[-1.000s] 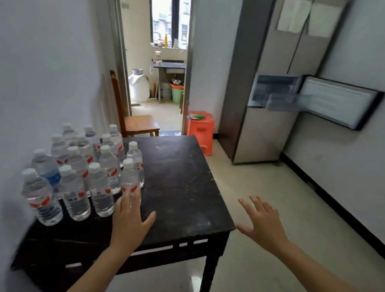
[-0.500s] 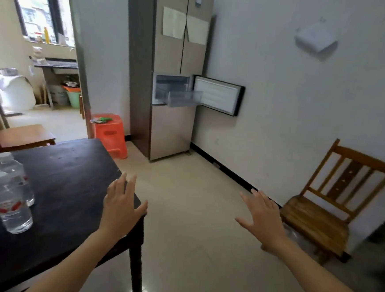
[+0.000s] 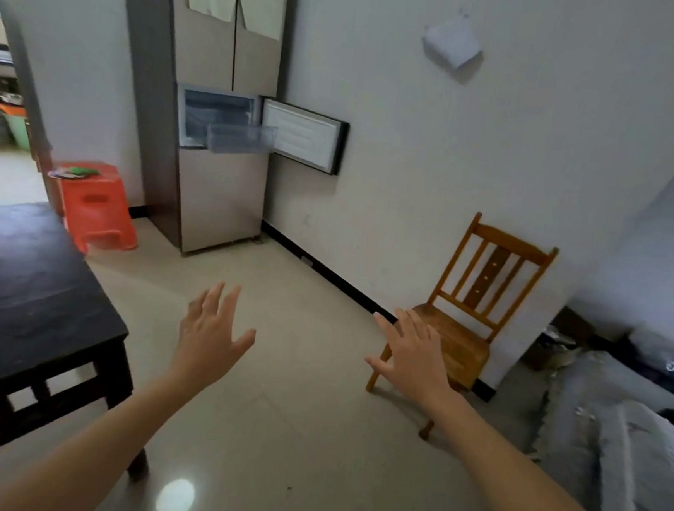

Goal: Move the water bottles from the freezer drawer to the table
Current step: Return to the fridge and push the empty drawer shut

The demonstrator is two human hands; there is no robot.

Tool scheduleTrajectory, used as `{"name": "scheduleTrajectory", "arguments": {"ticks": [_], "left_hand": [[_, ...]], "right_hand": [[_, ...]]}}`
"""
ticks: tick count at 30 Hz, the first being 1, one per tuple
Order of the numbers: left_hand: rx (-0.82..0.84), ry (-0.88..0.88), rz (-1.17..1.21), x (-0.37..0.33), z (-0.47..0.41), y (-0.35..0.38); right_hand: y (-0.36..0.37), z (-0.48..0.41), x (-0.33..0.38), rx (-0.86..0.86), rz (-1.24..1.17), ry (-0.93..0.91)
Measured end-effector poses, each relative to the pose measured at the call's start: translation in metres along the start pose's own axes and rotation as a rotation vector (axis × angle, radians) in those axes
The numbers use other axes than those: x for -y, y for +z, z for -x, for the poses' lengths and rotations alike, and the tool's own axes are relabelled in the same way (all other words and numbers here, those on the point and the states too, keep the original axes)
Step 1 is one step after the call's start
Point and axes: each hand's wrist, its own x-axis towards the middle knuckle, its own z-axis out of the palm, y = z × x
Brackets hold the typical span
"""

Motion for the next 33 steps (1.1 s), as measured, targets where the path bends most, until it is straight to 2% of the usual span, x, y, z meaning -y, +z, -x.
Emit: {"name": "scheduleTrajectory", "arguments": {"ticks": [4, 10, 19, 22, 33], "left_hand": [[0.037, 0.006, -0.017, -0.024, -0.005, 0.019], [-0.022, 0.011, -0.037, -0.033, -0.057, 0.035], [-0.059, 0.017, -0.003, -0.025, -0.205, 0.077], [-0.083, 0.031, 0.002, -0.023, -0.248, 0.086], [-0.098, -0.040, -0.052, -0.008, -0.361, 0.131]], "right_hand": [[0.005, 0.000, -0.023, 0.009, -0.019, 0.021], [0.013, -0.041, -0.042, 0.023, -0.001, 0.003], [0.033, -0.180, -0.071, -0.009, 0.062, -0.036], [0.038, -0.226, -0.081, -0.092, 0.048, -0.057], [0.104, -0.365, -0.126, -0.191, 0.023, -0.153]]}}
